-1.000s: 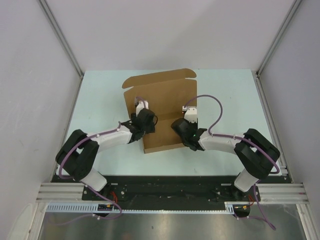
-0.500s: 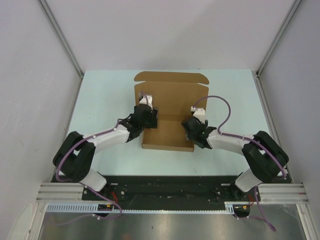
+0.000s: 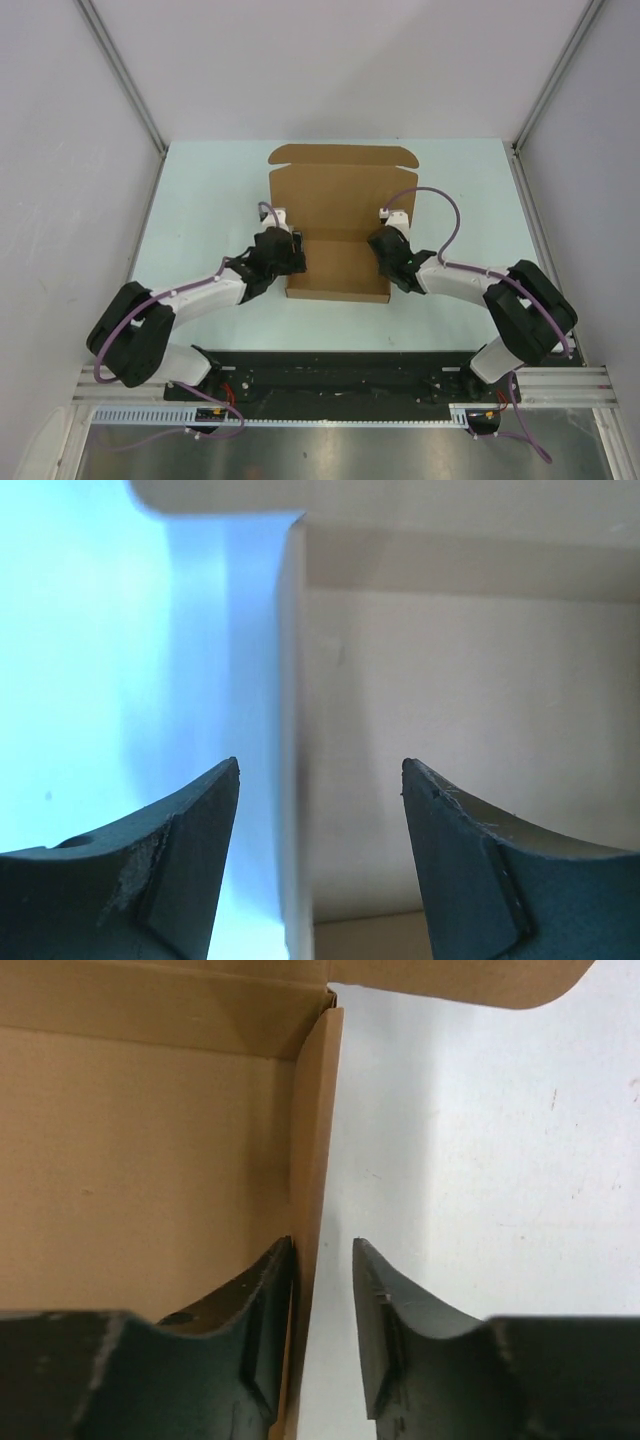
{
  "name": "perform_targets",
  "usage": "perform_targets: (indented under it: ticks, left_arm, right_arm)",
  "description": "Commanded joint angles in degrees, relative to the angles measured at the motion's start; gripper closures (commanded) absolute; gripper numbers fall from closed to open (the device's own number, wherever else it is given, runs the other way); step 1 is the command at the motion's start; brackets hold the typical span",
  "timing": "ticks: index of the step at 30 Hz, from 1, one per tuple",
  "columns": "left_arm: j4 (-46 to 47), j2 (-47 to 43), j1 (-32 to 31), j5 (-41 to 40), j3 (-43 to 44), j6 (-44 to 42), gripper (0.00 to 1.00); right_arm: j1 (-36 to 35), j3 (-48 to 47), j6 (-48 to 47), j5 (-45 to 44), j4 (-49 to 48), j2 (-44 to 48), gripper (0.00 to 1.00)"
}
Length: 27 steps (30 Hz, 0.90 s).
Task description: Fold the paper box
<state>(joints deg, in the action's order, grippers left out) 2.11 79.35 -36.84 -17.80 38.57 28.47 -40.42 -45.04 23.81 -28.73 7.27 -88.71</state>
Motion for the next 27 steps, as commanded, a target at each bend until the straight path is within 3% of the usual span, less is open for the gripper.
perform_targets:
  ticks: [1,8,13,19,27]
  left_arm:
    - [0.5,-2.3,-0.3,-1.4,-1.9,7.4,0.28]
    - [2.5,0.0,-0.3,-2.1,-2.3,10.0,0.28]
    - [3.6,2.1,-0.3,-2.1,-1.5,10.1,0.32]
    - [4.3,2.3,-1.5,-2.6,-2.9,10.9,0.44]
    - [4.7,4.1,-3.9,-6.4,-4.5,12.8,0.71]
  right_arm:
    - [0.8,-2.3,-3.1,0.4,-2.7,-2.6,0.68]
    - [1.2,-3.1,-5.5,-0.8,-4.0,-4.5,0.91]
    - [1.2,-3.5,-6.3,-2.2,-4.1,-5.0,0.96]
    - [1.2,-3.5,-6.4,-3.7,-3.8,-5.4,0.98]
    - [-0.4,-3.6,-4.6,-6.2,-2.6,-5.4,1.00]
